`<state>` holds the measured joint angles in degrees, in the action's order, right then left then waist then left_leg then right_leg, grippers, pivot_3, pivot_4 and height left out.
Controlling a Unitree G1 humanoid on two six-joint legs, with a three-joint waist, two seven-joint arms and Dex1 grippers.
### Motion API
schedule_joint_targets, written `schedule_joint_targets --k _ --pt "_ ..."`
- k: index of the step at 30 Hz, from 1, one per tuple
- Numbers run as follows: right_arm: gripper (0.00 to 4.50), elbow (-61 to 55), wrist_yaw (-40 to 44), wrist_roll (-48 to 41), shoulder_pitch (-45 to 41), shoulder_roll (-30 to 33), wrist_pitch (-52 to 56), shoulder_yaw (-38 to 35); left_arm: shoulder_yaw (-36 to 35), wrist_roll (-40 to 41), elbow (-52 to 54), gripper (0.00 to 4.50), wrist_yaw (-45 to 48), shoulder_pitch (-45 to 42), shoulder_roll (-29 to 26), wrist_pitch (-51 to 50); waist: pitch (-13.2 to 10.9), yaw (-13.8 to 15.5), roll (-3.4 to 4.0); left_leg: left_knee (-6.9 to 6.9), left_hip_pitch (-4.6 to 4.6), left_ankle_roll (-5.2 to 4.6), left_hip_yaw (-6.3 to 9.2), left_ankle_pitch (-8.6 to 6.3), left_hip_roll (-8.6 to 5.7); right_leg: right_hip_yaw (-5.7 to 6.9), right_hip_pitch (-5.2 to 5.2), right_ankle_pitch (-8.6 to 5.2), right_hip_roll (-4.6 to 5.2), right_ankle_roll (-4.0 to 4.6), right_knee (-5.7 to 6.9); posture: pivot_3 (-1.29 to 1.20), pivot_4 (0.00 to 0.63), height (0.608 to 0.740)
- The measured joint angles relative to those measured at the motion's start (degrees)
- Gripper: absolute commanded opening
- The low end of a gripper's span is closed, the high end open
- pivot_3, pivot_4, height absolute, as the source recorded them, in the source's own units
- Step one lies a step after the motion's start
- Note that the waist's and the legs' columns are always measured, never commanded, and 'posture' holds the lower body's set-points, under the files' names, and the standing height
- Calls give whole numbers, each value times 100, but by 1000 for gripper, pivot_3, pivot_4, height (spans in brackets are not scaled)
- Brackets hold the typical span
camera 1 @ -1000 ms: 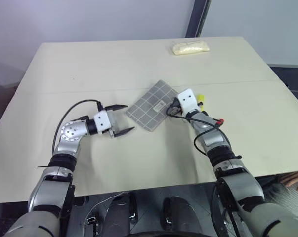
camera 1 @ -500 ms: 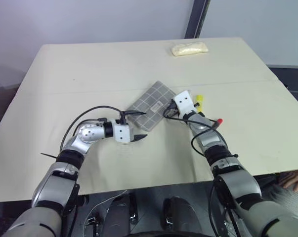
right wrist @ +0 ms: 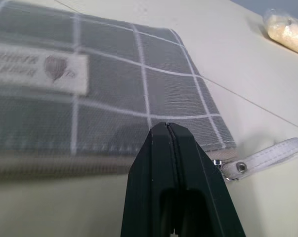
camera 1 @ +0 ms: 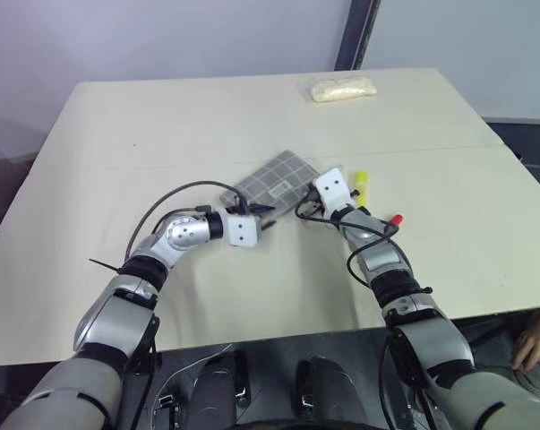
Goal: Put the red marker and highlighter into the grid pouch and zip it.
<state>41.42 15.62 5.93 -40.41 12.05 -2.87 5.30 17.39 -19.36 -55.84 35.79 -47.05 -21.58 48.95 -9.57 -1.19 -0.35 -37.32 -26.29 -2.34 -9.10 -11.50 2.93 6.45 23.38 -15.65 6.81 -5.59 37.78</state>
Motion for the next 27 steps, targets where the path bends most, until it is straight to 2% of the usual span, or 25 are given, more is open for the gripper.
schedule_joint_targets --k 7,9,12,19,23,27 --pt "0 -355 104 -61 166 -4 122 -11 -261 880 403 120 845 345 69 -624 3 -14 6 7 -1 3 -4 2 0 0 3 -2 0 -1 -2 0 150 740" --pt "0 -855 471 -421 430 -3 294 -134 -370 1210 546 120 1122 473 114 -821 3 -2 7 8 -4 3 -3 2 0 -1 5 -2 0 -2 -6 0 150 740" --pt "831 -1773 956 -953 803 3 641 -243 -494 1632 753 0 1507 654 167 -1129 2 8 8 7 -9 1 -2 0 0 0 6 -2 1 -2 -8 0 150 740" --pt "4342 -4735 1506 -2102 1771 372 1857 -487 -893 2928 1806 0 2448 1229 148 -2178 2 24 7 6 -12 -32 11 -22 0 0 8 -2 4 1 -12 0 150 740" --pt "4434 -5618 1478 -2279 2394 752 2394 -641 -1325 3996 2747 0 2835 1523 58 -3564 1 30 8 7 -13 -31 15 -22 0 0 8 -1 3 2 -15 0 150 740" --pt "4434 -6295 1435 -2504 2858 1129 2751 -1047 -1756 4614 3253 0 2907 1594 -225 -4614 0 31 8 6 -12 -32 15 -21 -1 1 6 -1 2 2 -16 0 150 740"
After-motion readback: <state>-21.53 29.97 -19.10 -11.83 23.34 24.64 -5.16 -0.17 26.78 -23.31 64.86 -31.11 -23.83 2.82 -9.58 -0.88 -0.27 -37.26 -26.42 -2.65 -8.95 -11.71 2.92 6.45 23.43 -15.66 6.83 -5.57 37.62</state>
